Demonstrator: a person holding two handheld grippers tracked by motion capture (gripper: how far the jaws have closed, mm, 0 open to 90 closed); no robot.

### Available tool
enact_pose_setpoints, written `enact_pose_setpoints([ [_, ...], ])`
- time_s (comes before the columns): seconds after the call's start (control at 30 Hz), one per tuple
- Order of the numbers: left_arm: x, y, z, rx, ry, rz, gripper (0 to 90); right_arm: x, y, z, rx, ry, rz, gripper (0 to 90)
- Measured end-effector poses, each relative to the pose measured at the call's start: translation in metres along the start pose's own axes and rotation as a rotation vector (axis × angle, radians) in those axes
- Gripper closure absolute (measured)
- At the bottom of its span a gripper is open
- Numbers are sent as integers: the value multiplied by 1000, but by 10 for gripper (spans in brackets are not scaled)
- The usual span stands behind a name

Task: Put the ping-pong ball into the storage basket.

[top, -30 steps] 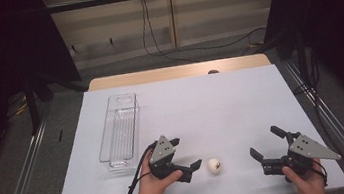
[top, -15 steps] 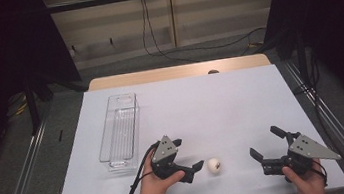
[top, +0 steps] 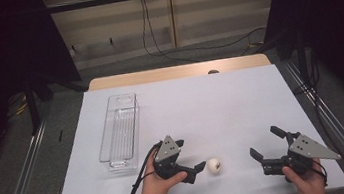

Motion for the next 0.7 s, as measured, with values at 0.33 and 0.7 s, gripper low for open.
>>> enact_pose_setpoints([
  [0.33, -2, 3, 0, 5, -7, 8, 16, 0, 0, 0, -3, 1, 4, 9],
  [0.7, -4, 5, -1, 24, 0, 13, 17, 0, 0, 0, -2, -1, 0, 9],
])
Point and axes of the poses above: each handheld gripper's, and its own axes: y roughly forward along the jaws, z roughly out of its underside, x roughly to its left, the point moved 1 cm from there along y, roughly forward along the jaws, and after that the axes turned 7 degrees about -y, right-handed, at the moved point
